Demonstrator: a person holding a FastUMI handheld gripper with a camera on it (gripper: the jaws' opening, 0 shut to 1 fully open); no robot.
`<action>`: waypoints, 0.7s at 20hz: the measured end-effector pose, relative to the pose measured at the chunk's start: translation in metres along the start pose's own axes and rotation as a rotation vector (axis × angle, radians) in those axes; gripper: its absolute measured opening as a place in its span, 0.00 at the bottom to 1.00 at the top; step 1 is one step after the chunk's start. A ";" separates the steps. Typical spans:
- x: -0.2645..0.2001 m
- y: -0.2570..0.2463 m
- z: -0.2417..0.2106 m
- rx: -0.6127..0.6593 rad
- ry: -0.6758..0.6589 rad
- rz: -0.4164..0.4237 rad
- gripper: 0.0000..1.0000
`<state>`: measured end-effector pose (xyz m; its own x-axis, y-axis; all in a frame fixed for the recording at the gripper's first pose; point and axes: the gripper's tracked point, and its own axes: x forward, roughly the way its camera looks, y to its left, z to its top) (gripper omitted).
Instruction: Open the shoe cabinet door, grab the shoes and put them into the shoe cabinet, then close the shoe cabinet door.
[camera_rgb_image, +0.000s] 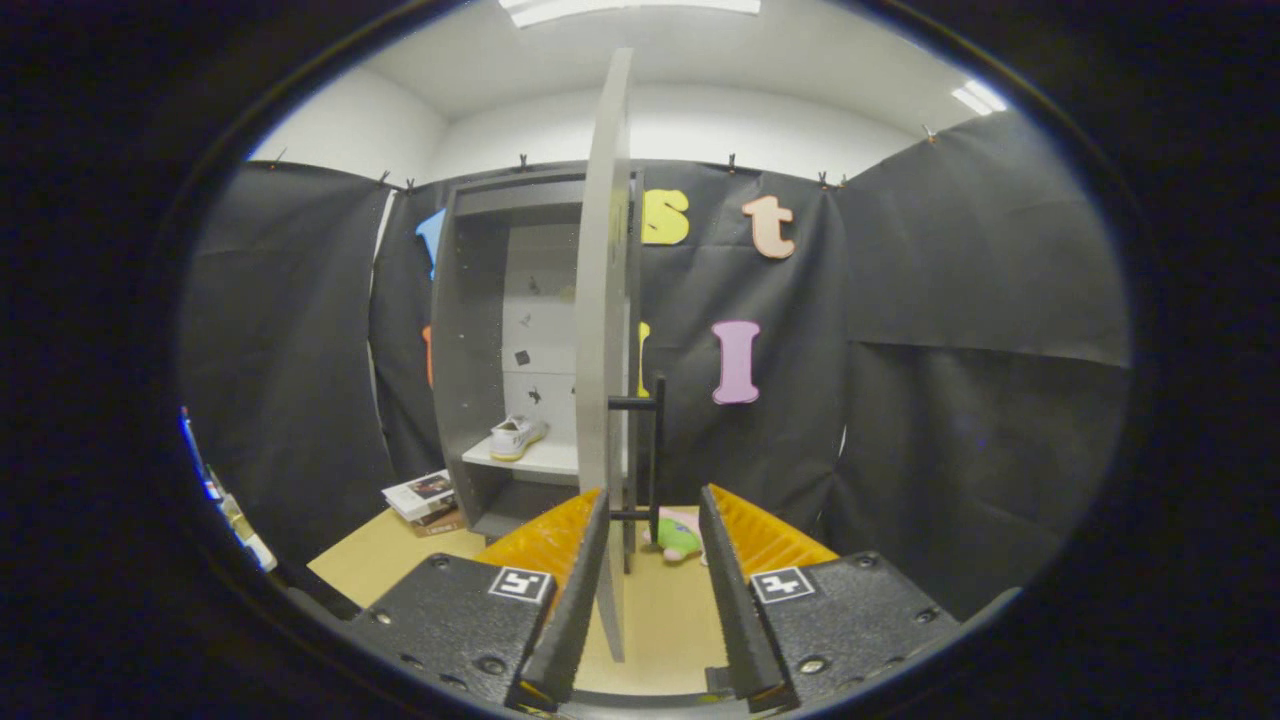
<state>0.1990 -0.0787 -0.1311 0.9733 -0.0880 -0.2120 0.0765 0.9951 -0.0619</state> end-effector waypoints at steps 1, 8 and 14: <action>0.000 0.004 -0.003 -0.001 0.014 0.002 0.68; -0.009 0.039 -0.037 -0.022 0.133 0.068 0.89; 0.013 0.088 -0.107 0.017 0.321 0.091 0.89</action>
<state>0.1957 0.0032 -0.2436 0.8585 -0.0055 -0.5129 -0.0013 0.9999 -0.0128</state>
